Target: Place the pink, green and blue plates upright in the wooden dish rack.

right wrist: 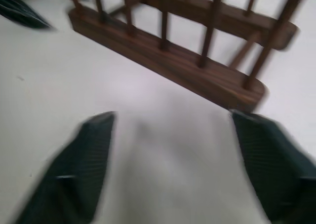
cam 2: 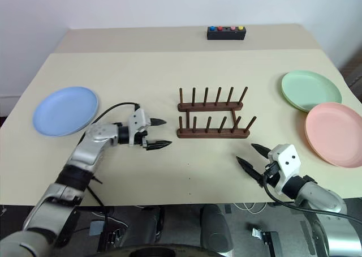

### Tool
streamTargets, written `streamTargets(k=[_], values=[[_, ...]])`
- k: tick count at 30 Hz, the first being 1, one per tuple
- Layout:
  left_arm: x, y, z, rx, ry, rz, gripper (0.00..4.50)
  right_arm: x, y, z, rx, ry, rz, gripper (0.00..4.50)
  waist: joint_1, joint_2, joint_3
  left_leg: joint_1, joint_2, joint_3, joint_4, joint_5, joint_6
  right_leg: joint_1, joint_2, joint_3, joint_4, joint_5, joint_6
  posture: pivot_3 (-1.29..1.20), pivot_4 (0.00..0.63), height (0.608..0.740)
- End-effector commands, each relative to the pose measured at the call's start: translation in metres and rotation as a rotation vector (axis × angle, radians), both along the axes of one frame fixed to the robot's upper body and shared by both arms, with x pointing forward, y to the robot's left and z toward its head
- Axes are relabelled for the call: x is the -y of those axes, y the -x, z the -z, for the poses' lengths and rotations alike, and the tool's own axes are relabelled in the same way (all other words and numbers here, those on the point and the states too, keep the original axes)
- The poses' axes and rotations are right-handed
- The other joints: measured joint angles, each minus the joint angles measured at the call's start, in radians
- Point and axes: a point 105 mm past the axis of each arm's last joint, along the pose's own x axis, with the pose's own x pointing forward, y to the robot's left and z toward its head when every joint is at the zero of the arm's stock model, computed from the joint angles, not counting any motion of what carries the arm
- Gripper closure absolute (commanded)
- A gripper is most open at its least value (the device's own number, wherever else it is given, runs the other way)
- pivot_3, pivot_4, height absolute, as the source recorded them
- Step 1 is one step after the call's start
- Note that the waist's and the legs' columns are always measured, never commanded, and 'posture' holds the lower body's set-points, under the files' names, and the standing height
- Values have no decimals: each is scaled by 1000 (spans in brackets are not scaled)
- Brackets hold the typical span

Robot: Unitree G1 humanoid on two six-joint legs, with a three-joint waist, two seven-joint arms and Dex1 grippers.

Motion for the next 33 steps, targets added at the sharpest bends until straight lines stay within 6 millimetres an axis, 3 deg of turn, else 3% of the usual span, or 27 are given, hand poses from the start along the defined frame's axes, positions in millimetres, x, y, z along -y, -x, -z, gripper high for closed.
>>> streamTargets(k=[1, 3, 5, 15, 27, 33], values=[[9, 17, -11, 12, 40, 47, 2243, 1, -5, -6, 29, 19, 6, 3225, 4, 0, 0, 0, 0, 0, 0, 0, 0, 0, 0, 0, 0, 0, 0, 0, 150, 740], [18, 24, -10, -4, 53, 59, 3254, -1, -9, -5, 31, 26, 0, 4233, 6, 0, 0, 0, 0, 0, 1, 0, 0, 1, 0, 0, 0, -2, -3, 0, 150, 740], [29, 31, -7, -4, 44, 77, 4210, 2, -17, -3, 40, 74, 21, 4500, 4, 0, 0, 0, 0, 0, 1, 0, 0, 1, 0, 0, 0, -2, -3, 0, 150, 740], [67, 31, 1, 10, 19, 88, 4210, 6, -46, 12, 27, 181, 46, 4500, 1, 0, 0, 0, 0, 0, 1, 0, 0, 1, 0, 0, 0, -1, -2, 0, 150, 740], [66, -6, 0, 134, 6, -69, 4210, 7, -75, 14, 71, 229, 62, 4500, 0, -1, 0, 8, 0, 0, 0, 0, 0, 8, 0, 0, -1, -1, -3, 0, 150, 740], [64, -14, -1, 150, 15, -109, 4210, 7, -83, 12, 97, 238, 63, 4500, -1, -1, 0, 9, 0, 0, 0, 0, 0, 8, 0, 0, 0, 0, 0, 0, 150, 740]])
